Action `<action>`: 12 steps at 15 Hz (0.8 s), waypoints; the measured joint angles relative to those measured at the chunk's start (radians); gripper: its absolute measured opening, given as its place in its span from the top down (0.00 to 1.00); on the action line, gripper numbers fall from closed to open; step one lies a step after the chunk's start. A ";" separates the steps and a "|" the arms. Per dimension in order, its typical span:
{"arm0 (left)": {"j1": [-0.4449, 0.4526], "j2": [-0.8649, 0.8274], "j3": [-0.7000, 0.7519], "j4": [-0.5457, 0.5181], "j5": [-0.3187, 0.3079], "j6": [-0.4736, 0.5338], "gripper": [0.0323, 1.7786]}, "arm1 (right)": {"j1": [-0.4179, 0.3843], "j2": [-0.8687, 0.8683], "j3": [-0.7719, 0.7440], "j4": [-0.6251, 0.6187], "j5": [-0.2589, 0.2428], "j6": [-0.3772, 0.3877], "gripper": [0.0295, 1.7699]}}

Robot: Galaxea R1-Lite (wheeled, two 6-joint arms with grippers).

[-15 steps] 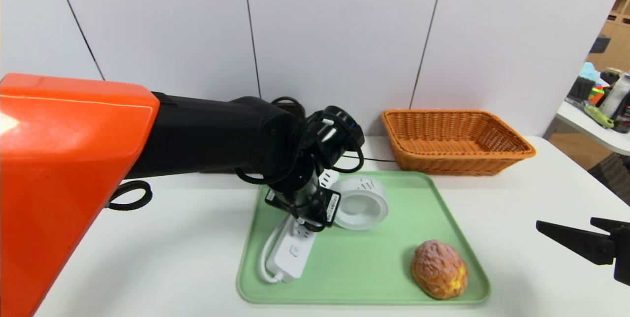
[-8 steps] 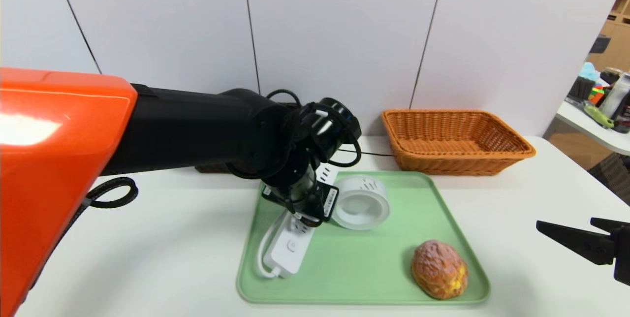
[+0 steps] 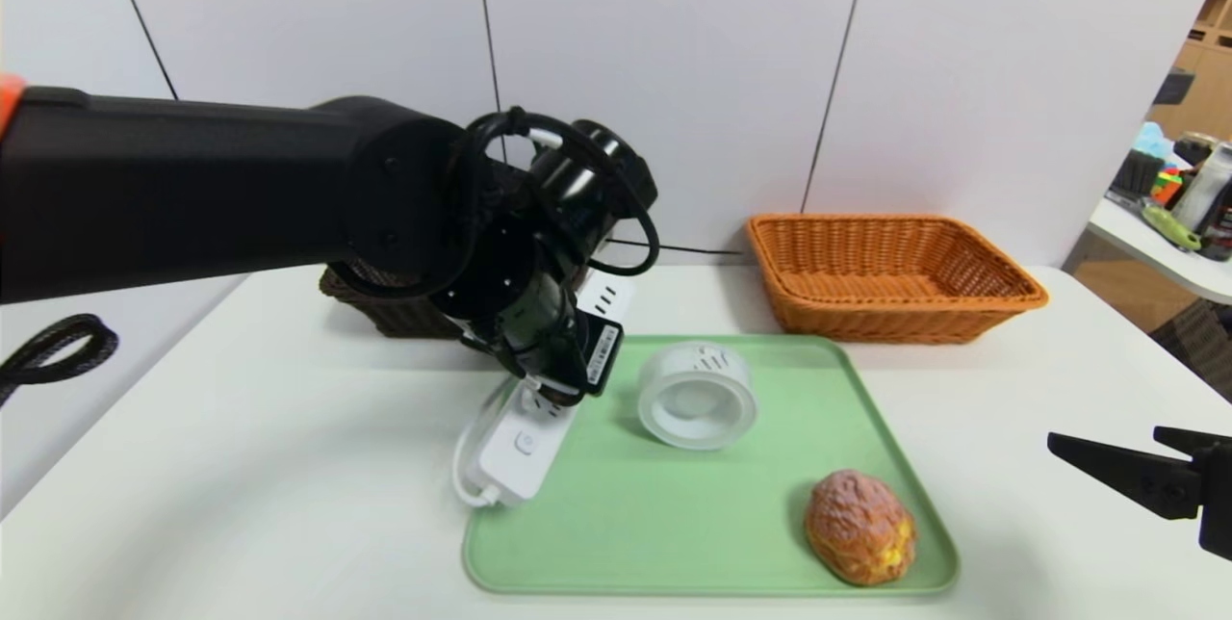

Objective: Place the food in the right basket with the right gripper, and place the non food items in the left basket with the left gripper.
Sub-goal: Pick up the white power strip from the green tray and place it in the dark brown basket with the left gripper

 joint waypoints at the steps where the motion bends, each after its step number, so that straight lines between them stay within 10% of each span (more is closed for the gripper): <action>1: 0.006 -0.020 -0.003 0.000 0.000 0.007 0.52 | 0.000 0.000 0.000 0.000 -0.001 0.000 0.04; 12: 0.111 -0.152 -0.122 -0.006 -0.004 0.057 0.52 | 0.000 -0.025 0.006 0.002 0.000 0.000 0.04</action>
